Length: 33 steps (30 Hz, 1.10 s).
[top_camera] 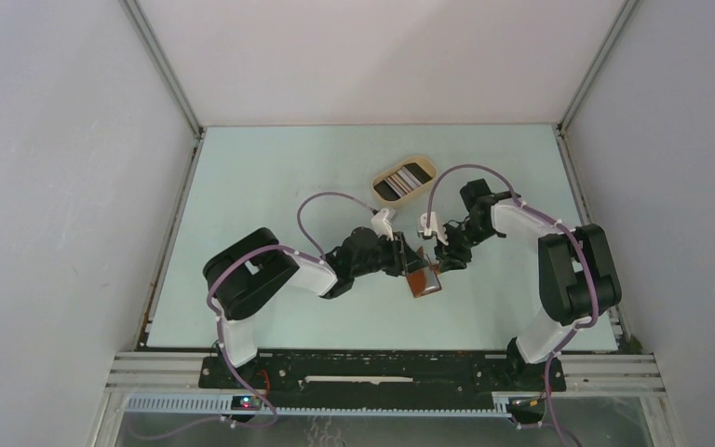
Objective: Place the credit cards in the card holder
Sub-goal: Close the card holder at the center of the board.
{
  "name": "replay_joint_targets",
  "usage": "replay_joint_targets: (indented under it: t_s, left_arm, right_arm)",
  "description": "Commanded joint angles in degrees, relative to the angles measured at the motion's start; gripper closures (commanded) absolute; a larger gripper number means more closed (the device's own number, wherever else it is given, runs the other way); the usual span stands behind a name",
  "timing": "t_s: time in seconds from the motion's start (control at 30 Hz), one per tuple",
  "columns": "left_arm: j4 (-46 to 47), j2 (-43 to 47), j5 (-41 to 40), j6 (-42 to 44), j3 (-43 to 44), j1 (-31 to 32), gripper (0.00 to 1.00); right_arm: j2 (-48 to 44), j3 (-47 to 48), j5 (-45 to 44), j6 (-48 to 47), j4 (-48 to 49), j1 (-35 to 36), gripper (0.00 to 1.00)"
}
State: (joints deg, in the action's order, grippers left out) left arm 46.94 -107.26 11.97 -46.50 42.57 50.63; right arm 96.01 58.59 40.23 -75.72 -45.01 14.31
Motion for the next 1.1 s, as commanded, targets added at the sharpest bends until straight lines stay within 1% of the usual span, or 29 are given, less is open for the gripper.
replay_joint_targets:
  t_s: [0.0,0.07,0.1,0.17,0.3,0.6,0.93,1.07]
  left_arm:
    - [-6.1,-0.9,-1.8,2.4,0.4,0.0,0.64]
    - [-5.6,-0.8,-2.3,2.1,-0.3,0.0,0.68]
    - [-4.6,-0.6,-2.5,1.9,-1.1,0.1,0.73]
    - [-3.2,-0.3,-2.6,1.6,-2.0,0.0,0.75]
    - [-0.4,-0.9,-2.0,0.6,-3.0,0.0,0.81]
    - [2.2,-1.5,-1.7,-0.3,-4.0,-0.2,0.83]
    - [3.7,-1.3,-1.8,-0.7,-4.8,-0.3,0.83]
    - [4.2,-1.3,-1.9,-0.8,-5.2,-0.3,0.84]
  right_arm:
    - [-2.7,1.0,2.9,-2.9,-1.3,0.7,0.52]
    - [-2.7,0.7,1.4,-2.4,0.0,2.1,0.48]
    - [-2.6,0.7,1.1,-2.4,0.2,2.7,0.46]
    - [-2.3,0.7,0.3,-1.6,1.0,3.8,0.4]
    - [-1.8,-0.1,-1.5,-0.3,3.3,5.2,0.38]
    - [0.0,-0.6,-4.2,1.6,5.3,6.1,0.39]
    - [0.4,-1.4,-5.4,0.1,5.0,6.8,0.43]
    - [1.0,-1.4,-6.4,0.5,5.5,7.8,0.46]
